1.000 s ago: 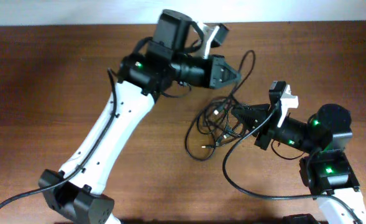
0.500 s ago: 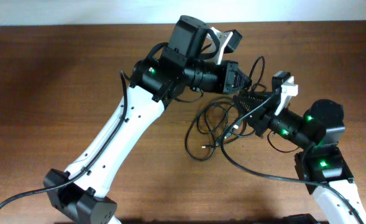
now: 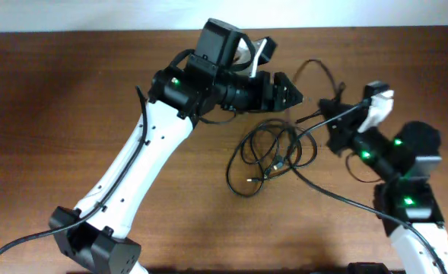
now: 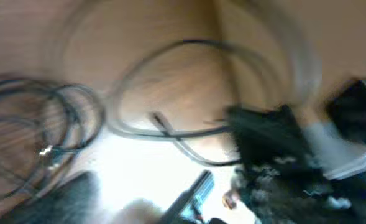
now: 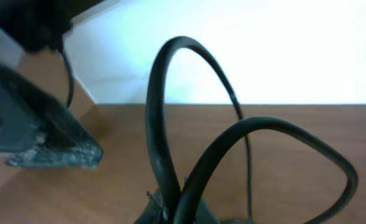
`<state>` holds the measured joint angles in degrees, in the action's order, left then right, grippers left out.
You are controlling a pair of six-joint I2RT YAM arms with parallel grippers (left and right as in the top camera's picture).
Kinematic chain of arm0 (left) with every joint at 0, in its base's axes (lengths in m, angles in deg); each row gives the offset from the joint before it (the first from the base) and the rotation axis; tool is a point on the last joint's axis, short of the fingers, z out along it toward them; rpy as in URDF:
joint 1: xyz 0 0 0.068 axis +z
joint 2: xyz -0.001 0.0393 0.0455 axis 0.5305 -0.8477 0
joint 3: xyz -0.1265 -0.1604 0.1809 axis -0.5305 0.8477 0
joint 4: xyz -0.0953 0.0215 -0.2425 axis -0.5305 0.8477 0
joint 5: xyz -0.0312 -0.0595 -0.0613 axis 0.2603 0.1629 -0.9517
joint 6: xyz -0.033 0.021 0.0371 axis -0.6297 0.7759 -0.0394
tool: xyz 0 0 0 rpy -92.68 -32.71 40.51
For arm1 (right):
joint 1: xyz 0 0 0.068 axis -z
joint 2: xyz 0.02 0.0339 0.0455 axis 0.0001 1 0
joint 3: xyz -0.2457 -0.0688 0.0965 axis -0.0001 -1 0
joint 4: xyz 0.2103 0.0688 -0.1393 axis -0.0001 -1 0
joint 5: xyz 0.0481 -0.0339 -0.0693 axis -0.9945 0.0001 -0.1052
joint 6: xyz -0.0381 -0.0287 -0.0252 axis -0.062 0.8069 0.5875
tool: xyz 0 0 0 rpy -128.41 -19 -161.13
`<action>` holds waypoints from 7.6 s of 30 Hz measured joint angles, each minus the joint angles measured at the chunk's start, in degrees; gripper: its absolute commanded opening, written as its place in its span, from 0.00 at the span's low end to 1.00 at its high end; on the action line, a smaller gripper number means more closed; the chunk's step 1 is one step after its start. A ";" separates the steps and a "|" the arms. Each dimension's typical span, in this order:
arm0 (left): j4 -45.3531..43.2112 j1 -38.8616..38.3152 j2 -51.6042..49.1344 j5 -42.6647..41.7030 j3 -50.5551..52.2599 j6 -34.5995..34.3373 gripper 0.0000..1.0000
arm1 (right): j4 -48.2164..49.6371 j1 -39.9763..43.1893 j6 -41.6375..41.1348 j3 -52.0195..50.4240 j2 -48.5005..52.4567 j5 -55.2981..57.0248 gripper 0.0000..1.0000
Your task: Untangle cables
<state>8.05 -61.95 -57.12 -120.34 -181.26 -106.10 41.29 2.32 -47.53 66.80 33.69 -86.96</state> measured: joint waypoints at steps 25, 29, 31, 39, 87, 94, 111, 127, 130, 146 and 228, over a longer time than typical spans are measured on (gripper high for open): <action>5.07 0.04 0.04 13.38 -0.02 -0.02 0.99 | 1.36 40.89 30.03 19.63 49.31 55.74 0.45; 5.09 0.04 0.04 13.38 -0.02 -0.02 0.99 | -1.70 40.87 24.87 19.71 49.59 51.71 0.78; 5.07 0.04 0.04 13.38 -0.02 -0.02 0.99 | -11.26 38.69 20.50 19.98 49.05 41.44 0.98; 5.05 0.04 0.04 13.35 -0.02 -0.02 0.99 | -32.74 22.05 5.75 20.26 17.38 25.59 0.99; 21.38 -0.07 0.04 20.17 -0.07 1.70 0.99 | -68.41 4.20 5.81 20.17 10.38 -7.80 0.98; 32.15 -0.07 0.04 40.57 0.26 -14.43 0.99 | -68.28 4.20 5.81 20.17 10.45 -4.33 0.98; 2.14 -0.15 -0.11 33.57 32.48 -24.39 0.95 | -66.25 4.20 -1.55 20.00 9.22 -1.81 0.99; -22.27 -13.20 -9.55 35.26 34.53 30.75 0.14 | -68.74 4.20 -4.22 19.98 7.98 7.72 0.98; -25.42 -13.20 -10.56 39.67 34.60 31.58 0.00 | -68.91 4.20 -4.22 19.98 11.04 7.74 0.98; -2.93 -13.20 22.49 46.12 29.70 23.71 0.00 | -76.32 4.20 -4.24 19.87 -6.69 7.82 0.98; -14.69 -15.19 5.64 35.19 29.53 38.38 0.99 | -49.24 -3.17 -0.94 30.03 -18.88 28.79 0.04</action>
<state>-6.64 -77.14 -51.48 -85.15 -151.73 -67.72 -7.95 -0.85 -48.47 96.83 14.80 -58.17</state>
